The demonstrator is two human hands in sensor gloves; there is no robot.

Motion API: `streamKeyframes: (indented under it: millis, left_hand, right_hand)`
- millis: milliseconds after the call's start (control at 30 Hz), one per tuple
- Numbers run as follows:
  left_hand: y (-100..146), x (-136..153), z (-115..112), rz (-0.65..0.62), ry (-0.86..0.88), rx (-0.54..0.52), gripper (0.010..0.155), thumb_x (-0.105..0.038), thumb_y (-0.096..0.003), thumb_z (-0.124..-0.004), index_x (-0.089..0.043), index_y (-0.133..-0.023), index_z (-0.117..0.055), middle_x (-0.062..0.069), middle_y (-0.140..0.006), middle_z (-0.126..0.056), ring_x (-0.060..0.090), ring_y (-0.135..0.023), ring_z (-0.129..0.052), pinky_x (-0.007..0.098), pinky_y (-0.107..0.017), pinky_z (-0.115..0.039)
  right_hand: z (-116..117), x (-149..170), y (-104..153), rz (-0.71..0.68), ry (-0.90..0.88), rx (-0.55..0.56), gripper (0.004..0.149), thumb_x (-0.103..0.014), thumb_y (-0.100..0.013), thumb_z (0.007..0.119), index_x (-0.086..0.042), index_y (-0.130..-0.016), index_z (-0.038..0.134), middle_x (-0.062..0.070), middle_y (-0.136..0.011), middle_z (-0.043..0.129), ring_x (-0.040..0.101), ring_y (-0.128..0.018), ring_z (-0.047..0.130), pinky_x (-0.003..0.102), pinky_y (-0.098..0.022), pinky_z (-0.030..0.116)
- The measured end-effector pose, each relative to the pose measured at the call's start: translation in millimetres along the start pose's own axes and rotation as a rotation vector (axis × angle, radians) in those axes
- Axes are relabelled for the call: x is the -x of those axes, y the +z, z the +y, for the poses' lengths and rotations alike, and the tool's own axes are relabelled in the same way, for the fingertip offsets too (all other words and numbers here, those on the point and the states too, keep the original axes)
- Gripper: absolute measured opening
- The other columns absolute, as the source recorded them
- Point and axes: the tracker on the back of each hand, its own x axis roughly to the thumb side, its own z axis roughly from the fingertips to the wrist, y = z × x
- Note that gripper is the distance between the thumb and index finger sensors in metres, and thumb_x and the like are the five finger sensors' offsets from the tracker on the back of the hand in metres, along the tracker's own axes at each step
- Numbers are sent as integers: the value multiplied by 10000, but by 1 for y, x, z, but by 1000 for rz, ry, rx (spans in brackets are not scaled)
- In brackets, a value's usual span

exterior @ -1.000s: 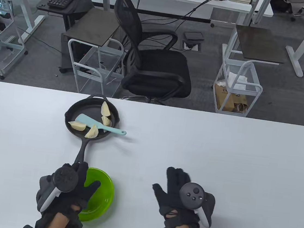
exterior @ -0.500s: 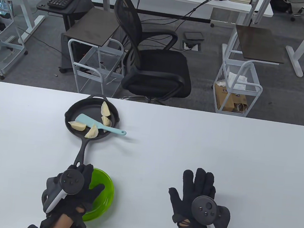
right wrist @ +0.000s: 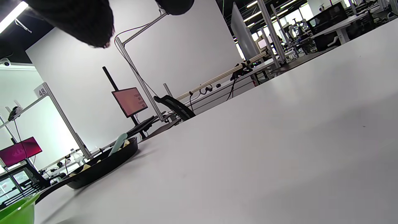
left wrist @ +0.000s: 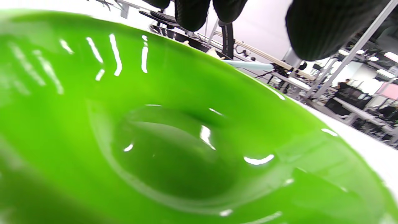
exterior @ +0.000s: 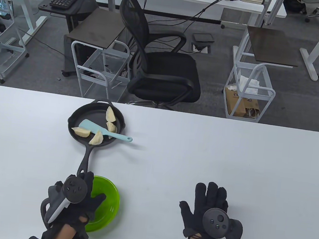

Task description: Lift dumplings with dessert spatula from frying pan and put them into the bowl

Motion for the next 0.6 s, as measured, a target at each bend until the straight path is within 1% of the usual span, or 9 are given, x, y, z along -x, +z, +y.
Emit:
streamKeyframes:
  millis: [100,167,267,367,500,567,600]
  left_hand:
    - [1,4,2,47,-24,-5,875,-660,-426,-828,-345,-1133,-420,15,-1247,-469,331,-1137,-380,589,-781,-127]
    - [0,7,4,95,-39,-19,868,-652,-424,-842,-341,-1130,-445,22,-1231,-514,331,-1117,-439,578,-787,-197]
    - [0,16,9,182,-67,-31,871,-660,-421,-848,-331,-1128,-458,33,-1211,-555,328,-1090,-496,561,-790,-250]
    - [0,24,14,232,-64,-56,873,-670,-419,-847,-322,-1126,-470,37,-1192,-592,323,-1067,-546,556,-785,-297]
    - [0,32,21,300,-90,-60,873,-687,-417,-846,-301,-1118,-496,40,-1157,-657,316,-1024,-621,550,-771,-360]
    - [-1,37,23,331,-88,-58,865,-692,-417,-841,-293,-1112,-516,42,-1116,-723,314,-986,-679,549,-760,-400]
    - [-2,40,23,344,-84,-53,848,-696,-422,-829,-288,-1106,-539,42,-1072,-787,308,-948,-734,548,-750,-439]
  right_hand:
    - [1,-3,2,-4,-16,13,774,-542,-574,721,-152,-1119,334,225,-1143,125,557,-995,13,701,-721,121]
    - [3,-4,2,-3,-3,-4,775,-542,-574,720,-150,-1119,334,226,-1142,125,559,-994,14,702,-721,123]
    - [6,-6,2,-7,4,-9,774,-542,-574,720,-152,-1119,334,226,-1142,126,560,-995,12,702,-721,123]
    - [9,-7,1,-5,7,-36,774,-545,-576,717,-152,-1120,330,227,-1142,120,562,-994,14,702,-721,122]
    - [10,-8,0,-9,7,-32,774,-546,-576,716,-153,-1120,332,227,-1143,124,562,-996,18,702,-722,125]
    - [10,-8,0,-11,4,-28,773,-546,-576,716,-152,-1120,334,226,-1144,127,562,-997,22,703,-721,126]
    - [10,-8,0,-11,-2,-28,774,-546,-575,717,-152,-1120,333,227,-1144,126,562,-997,25,702,-722,127]
